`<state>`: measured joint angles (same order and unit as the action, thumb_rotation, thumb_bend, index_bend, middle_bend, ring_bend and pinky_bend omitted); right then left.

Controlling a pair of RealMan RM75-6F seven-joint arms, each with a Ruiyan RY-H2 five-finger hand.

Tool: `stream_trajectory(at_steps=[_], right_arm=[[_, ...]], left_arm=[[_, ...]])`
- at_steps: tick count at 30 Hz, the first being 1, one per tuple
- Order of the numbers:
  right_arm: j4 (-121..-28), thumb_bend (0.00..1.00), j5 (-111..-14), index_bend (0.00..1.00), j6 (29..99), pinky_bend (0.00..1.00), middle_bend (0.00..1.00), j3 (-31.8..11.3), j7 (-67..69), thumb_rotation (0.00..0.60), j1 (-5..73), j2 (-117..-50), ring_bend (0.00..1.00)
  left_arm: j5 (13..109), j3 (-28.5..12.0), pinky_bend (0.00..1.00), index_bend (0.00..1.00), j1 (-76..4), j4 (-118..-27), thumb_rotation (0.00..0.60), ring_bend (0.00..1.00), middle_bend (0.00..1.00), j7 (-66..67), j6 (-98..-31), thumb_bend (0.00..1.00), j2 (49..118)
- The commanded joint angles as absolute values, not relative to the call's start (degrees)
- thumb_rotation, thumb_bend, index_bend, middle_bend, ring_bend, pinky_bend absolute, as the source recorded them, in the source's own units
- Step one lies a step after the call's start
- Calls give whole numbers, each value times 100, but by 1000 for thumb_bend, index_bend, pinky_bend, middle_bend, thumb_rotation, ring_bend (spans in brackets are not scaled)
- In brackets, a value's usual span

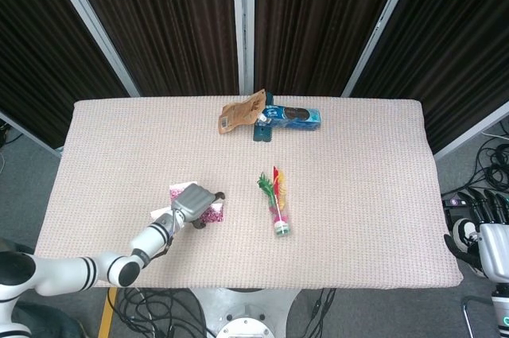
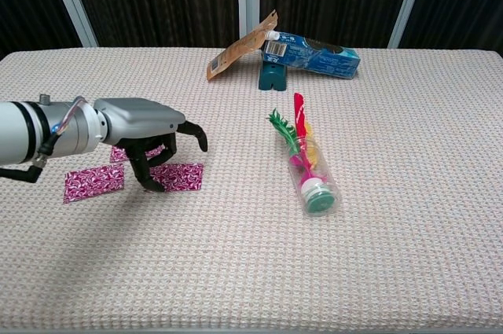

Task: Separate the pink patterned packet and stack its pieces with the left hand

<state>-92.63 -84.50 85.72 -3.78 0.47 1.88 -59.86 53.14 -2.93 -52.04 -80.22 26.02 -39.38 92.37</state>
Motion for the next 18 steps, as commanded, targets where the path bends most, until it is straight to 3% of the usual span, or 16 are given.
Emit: stream_trajectory(at_steps=[1,10,18], right_arm=[[-9241,197,-8443,130,8545,0,91,-376,68,509,199,-6001,0],[-9184,198,-8425,131,8504,0,91,-389,129,513,219,-6004,0],[-9164,197,-8419,131,8473,0,92,-380,141,516,228,-6017,0]], left_arm=[[4763,-248,936,293,-5309,-8073,600,893,860,3053,-4200,242,9390],[3786,-115,939,305,-5541,-8319,600,898,862,3605,-4356,242,9355],[3578,-38,940,306,-5666,-8442,600,899,862,3716,-4433,243,9377]])
